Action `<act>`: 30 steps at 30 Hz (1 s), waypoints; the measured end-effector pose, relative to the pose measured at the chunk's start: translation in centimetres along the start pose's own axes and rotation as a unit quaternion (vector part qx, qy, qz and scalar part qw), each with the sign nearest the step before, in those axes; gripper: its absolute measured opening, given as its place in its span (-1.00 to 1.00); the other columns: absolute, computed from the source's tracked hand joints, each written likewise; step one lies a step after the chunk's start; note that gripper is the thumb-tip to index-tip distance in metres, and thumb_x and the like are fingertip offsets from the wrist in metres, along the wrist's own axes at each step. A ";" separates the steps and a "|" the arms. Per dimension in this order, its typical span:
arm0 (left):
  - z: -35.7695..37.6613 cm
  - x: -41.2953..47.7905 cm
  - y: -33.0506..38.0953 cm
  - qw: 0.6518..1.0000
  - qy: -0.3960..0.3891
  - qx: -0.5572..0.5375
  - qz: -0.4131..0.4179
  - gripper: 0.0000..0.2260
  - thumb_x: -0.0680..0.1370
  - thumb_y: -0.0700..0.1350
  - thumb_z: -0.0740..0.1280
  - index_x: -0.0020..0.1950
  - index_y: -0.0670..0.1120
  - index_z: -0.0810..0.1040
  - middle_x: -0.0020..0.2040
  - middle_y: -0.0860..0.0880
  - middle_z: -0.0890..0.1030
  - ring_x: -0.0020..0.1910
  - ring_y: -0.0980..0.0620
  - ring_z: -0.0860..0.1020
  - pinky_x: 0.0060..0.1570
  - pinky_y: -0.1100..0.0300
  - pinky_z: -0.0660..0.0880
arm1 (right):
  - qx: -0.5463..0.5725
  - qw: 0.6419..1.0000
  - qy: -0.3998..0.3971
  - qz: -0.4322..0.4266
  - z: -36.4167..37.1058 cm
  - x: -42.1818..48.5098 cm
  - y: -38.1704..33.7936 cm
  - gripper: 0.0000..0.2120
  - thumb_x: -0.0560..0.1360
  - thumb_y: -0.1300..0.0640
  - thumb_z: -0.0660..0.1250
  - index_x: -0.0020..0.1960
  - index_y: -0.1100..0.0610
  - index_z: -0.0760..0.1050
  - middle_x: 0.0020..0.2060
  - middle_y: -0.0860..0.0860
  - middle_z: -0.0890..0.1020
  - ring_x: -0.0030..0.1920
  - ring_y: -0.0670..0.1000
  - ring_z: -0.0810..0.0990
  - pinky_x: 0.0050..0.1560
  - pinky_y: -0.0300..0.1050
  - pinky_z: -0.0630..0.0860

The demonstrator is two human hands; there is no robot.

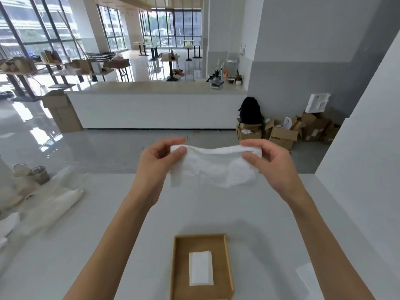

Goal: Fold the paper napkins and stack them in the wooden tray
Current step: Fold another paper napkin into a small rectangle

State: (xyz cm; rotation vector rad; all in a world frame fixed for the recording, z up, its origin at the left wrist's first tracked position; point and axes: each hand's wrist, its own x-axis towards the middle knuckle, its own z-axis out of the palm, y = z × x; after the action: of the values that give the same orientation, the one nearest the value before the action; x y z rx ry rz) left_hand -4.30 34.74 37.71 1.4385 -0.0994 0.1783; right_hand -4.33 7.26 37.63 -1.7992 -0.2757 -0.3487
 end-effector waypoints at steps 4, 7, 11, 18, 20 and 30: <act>0.8 0.9 -0.3 1.000 -0.002 0.024 -0.017 -0.82 0.53 -0.15 0.49 0.08 0.07 0.72 -0.16 0.01 0.66 -0.09 0.03 0.63 -0.08 0.27 0.53 | -0.018 0.999 0.034 0.010 -1.0 -0.1 0.5 -0.82 0.54 0.13 0.45 0.08 -0.12 0.64 -0.19 -0.13 0.69 -0.15 -0.11 0.66 -0.07 -0.08 0.61; 1.2 1.0 -0.6 0.997 0.004 0.071 0.006 -0.83 0.51 -0.10 0.50 0.05 0.14 0.72 -0.18 -0.04 0.52 -0.17 0.08 0.55 -0.18 0.37 0.49 | -0.013 0.998 0.056 -0.001 -1.4 -0.2 0.7 -0.84 0.53 0.13 0.46 0.07 -0.09 0.65 -0.09 -0.11 0.72 -0.05 -0.07 0.70 -0.05 -0.16 0.66; 1.4 0.9 -1.1 0.992 0.027 0.123 0.023 -0.82 0.52 -0.16 0.49 -0.04 0.15 0.71 -0.17 -0.13 0.54 -0.15 0.01 0.54 -0.04 0.16 0.49 | -0.040 0.996 0.082 0.010 -1.4 0.0 1.2 -0.88 0.52 0.15 0.47 0.06 0.05 0.63 -0.08 -0.04 0.72 -0.06 -0.04 0.70 -0.03 -0.12 0.64; 1.1 1.2 -0.7 0.977 0.052 0.196 0.064 -0.82 0.54 -0.18 0.45 -0.09 0.13 0.69 -0.06 -0.15 0.72 -0.16 0.10 0.63 -0.17 0.35 0.51 | -0.064 0.995 0.077 -0.012 -0.9 1.0 1.4 -0.95 0.53 0.16 0.46 -0.01 0.06 0.62 -0.10 -0.06 0.68 -0.07 -0.05 0.64 -0.05 -0.20 0.58; 0.9 1.3 -0.5 0.974 0.063 0.207 0.074 -0.84 0.55 -0.17 0.44 -0.09 0.11 0.70 -0.05 -0.08 0.71 -0.22 0.25 0.60 -0.24 0.47 0.47 | -0.072 0.995 0.070 -0.012 -0.8 1.3 1.4 -0.94 0.53 0.15 0.46 -0.01 0.05 0.62 -0.11 -0.09 0.67 -0.09 -0.08 0.62 -0.07 -0.23 0.57; 0.2 1.1 -0.3 0.979 0.067 0.175 0.074 -0.83 0.60 -0.19 0.36 -0.11 0.06 0.60 -0.12 0.04 0.67 -0.15 0.13 0.60 -0.08 0.19 0.52 | -0.080 0.995 0.024 -0.047 -0.7 2.4 0.5 -0.96 0.57 0.20 0.40 0.00 0.12 0.54 0.04 -0.12 0.63 0.03 -0.25 0.58 0.04 -0.38 0.51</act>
State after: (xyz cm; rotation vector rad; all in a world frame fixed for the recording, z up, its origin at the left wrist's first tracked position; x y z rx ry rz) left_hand -3.12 34.60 37.65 1.7656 -0.0669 0.4323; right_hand -2.03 6.48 38.25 -1.9365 -0.3059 -0.4909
